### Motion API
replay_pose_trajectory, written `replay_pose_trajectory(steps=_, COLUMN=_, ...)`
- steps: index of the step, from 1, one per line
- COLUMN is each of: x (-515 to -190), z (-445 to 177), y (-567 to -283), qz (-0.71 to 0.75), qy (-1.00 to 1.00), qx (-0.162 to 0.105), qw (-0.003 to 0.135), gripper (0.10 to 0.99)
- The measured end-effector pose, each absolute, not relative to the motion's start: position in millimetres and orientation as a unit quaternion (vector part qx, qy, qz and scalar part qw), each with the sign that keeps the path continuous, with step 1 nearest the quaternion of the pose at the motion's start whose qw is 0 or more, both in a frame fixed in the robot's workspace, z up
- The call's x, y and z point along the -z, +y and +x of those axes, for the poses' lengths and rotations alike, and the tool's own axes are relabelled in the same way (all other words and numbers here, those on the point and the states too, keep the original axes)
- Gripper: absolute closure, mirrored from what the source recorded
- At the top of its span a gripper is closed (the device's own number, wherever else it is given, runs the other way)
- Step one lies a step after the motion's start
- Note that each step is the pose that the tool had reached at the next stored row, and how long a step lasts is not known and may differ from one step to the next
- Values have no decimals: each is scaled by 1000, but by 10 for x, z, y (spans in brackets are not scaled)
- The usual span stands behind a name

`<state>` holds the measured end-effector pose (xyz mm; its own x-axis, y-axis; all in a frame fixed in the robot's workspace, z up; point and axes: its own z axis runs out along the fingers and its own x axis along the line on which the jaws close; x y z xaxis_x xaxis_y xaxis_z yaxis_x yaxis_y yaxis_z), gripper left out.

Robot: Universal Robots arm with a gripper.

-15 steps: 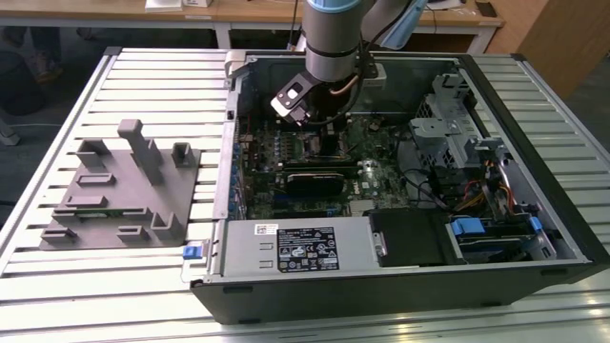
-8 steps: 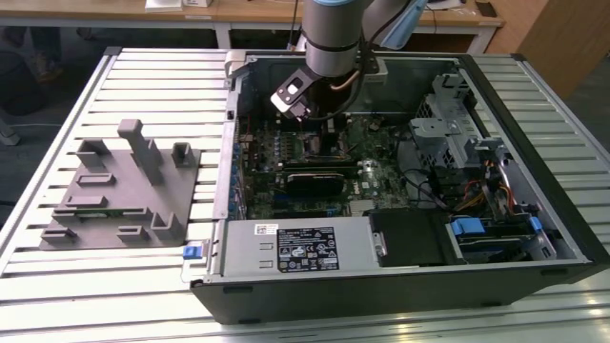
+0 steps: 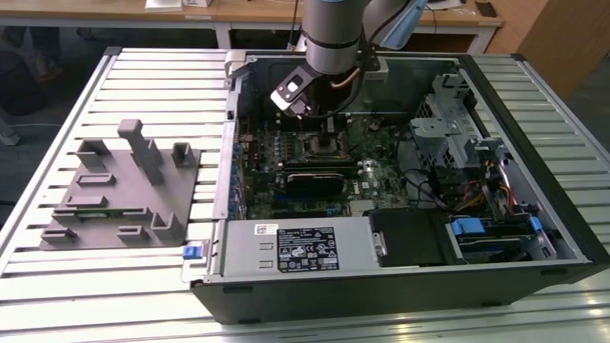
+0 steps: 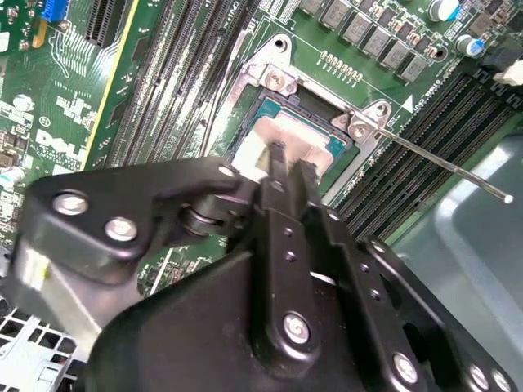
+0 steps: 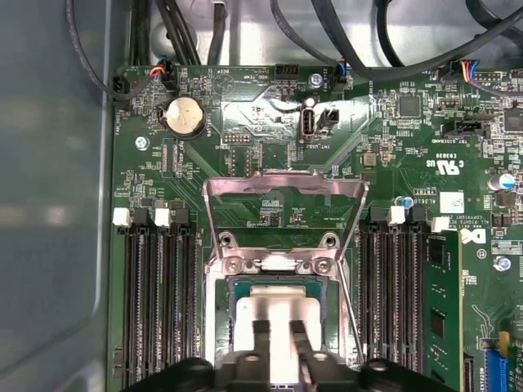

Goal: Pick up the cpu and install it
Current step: 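Place the cpu into insertion slot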

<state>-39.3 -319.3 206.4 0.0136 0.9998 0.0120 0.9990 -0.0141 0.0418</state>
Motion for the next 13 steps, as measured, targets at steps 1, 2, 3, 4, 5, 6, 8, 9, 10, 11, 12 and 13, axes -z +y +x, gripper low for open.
replay_pose_trajectory(steps=1, x=-2068, z=-393, y=-3193, qz=712, qy=702, qx=-19, qw=11, gripper=843)
replay_pose_trajectory(steps=2, x=-2070, z=-393, y=-3192, qz=712, qy=702, qx=-19, qw=11, gripper=902)
replay_pose_trajectory(steps=3, x=-2072, z=-393, y=-3192, qz=712, qy=702, qx=-19, qw=11, gripper=961)
replay_pose_trajectory(steps=4, x=-2074, z=-393, y=-3193, qz=712, qy=702, qx=-19, qw=11, gripper=961)
replay_pose_trajectory(steps=5, x=-2077, z=-393, y=-3193, qz=712, qy=702, qx=-19, qw=11, gripper=980)
replay_pose_trajectory(steps=6, x=-2079, z=-393, y=-3193, qz=712, qy=702, qx=-19, qw=11, gripper=980)
replay_pose_trajectory(steps=8, x=-2083, z=-393, y=-3193, qz=712, qy=702, qx=-19, qw=11, gripper=980)
replay_pose_trajectory(steps=9, x=-2086, z=-393, y=-3193, qz=712, qy=702, qx=-19, qw=11, gripper=980)
replay_pose_trajectory(steps=10, x=-2087, z=-393, y=-3193, qz=712, qy=702, qx=-19, qw=11, gripper=980)
replay_pose_trajectory(steps=11, x=-2090, z=-393, y=-3193, qz=712, qy=702, qx=-19, qw=11, gripper=980)
replay_pose_trajectory(steps=12, x=-2094, z=-393, y=-3193, qz=712, qy=702, qx=-19, qw=11, gripper=980)
replay_pose_trajectory(steps=13, x=-2098, z=-393, y=-3193, qz=712, qy=702, qx=-19, qw=11, gripper=980)
